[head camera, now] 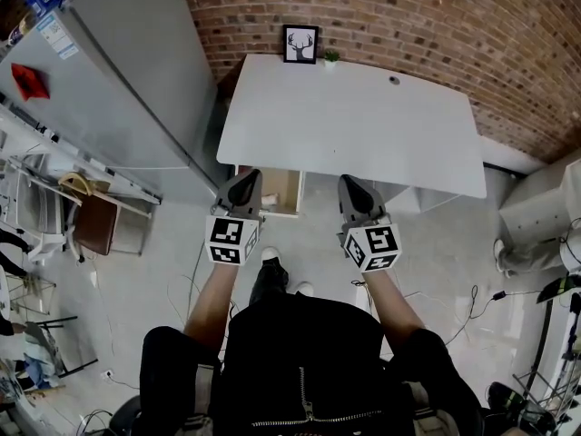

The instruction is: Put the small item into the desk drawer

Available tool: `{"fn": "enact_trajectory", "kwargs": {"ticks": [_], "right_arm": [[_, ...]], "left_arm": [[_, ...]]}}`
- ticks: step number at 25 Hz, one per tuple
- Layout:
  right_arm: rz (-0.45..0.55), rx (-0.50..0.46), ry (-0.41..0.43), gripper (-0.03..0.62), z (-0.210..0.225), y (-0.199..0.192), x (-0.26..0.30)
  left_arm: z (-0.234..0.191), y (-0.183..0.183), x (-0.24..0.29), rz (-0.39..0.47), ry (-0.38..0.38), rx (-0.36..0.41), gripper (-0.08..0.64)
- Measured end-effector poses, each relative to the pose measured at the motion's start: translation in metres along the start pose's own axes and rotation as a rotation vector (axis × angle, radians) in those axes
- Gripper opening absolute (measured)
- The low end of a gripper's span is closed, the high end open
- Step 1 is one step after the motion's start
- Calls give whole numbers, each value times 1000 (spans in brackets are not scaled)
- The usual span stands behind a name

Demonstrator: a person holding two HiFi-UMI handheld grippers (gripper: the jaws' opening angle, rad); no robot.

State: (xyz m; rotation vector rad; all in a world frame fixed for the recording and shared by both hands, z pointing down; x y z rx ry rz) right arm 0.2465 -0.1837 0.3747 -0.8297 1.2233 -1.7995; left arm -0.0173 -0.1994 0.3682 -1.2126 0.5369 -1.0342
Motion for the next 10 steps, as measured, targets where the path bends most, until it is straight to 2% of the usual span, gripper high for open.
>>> {"fn": "enact_trajectory", "kwargs": {"ticks": [10], "right_arm": [[-12,9,5,0,-1,-8,-5]], "left_arm": [[4,-8,-9,-7,-3,-18,21]]}}
Point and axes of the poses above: the fingertips, and each gripper's own axes: x forward along the fingers, z to its right, y out of its top, the point moved 9 cm from there along -x, backward along the fingers, and after that the axes turned 15 degrees about x, right-handed, at the moved point
